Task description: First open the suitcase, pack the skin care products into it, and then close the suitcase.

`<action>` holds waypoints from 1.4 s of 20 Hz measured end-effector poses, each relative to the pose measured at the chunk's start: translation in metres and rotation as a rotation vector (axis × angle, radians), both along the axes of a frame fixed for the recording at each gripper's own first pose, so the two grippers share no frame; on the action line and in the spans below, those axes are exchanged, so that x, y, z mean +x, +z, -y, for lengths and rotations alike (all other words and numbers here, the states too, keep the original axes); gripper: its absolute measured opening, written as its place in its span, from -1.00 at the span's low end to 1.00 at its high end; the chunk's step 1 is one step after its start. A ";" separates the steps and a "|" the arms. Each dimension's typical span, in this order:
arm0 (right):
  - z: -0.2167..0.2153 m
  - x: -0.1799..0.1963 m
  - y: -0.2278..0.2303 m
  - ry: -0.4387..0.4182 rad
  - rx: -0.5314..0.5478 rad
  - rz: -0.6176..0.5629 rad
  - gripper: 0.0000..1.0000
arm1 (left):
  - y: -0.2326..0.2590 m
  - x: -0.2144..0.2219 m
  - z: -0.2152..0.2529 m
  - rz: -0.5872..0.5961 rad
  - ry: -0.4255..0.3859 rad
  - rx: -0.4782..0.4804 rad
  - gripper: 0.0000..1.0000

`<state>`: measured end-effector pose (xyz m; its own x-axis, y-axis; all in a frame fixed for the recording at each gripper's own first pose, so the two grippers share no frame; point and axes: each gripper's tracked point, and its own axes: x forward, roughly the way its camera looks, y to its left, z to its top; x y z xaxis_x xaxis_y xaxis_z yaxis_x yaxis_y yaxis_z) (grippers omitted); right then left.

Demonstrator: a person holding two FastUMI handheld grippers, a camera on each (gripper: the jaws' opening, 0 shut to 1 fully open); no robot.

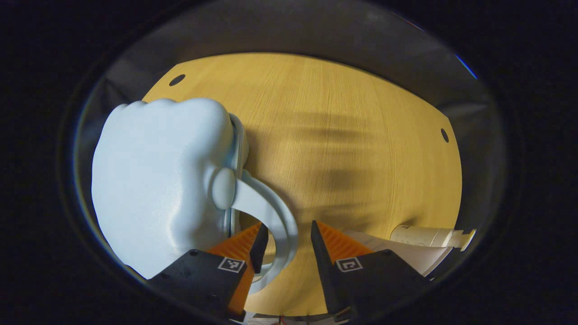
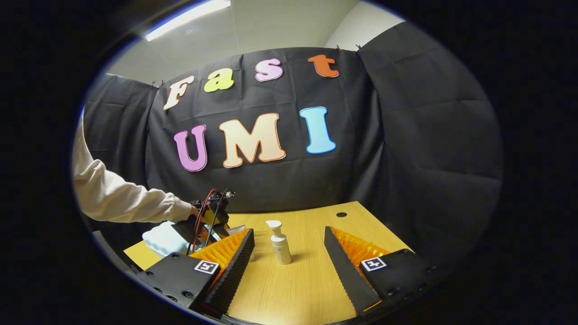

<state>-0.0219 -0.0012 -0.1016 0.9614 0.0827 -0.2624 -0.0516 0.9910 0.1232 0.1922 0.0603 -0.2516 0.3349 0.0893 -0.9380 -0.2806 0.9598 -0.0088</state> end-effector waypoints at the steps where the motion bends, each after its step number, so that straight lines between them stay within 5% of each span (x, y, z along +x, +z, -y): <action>1: 0.000 0.000 0.000 0.001 -0.002 -0.001 0.96 | -0.003 0.000 -0.002 0.000 0.006 -0.006 0.01; 12: -0.004 0.000 -0.004 0.009 -0.015 -0.009 0.96 | -0.004 -0.003 0.003 -0.031 -0.020 -0.028 -0.52; 16: -0.006 0.002 -0.003 0.011 -0.013 -0.008 0.95 | 0.006 -0.003 0.006 -0.035 0.016 -0.101 -0.88; 28: -0.020 0.002 -0.005 0.048 -0.038 -0.016 0.96 | 0.030 -0.007 0.017 0.002 0.021 -0.256 -0.99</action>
<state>-0.0200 0.0184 -0.1071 0.9523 0.1183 -0.2814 -0.0974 0.9914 0.0869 0.1854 0.0436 -0.2215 0.3371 -0.1445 -0.9303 -0.3002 0.9201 -0.2516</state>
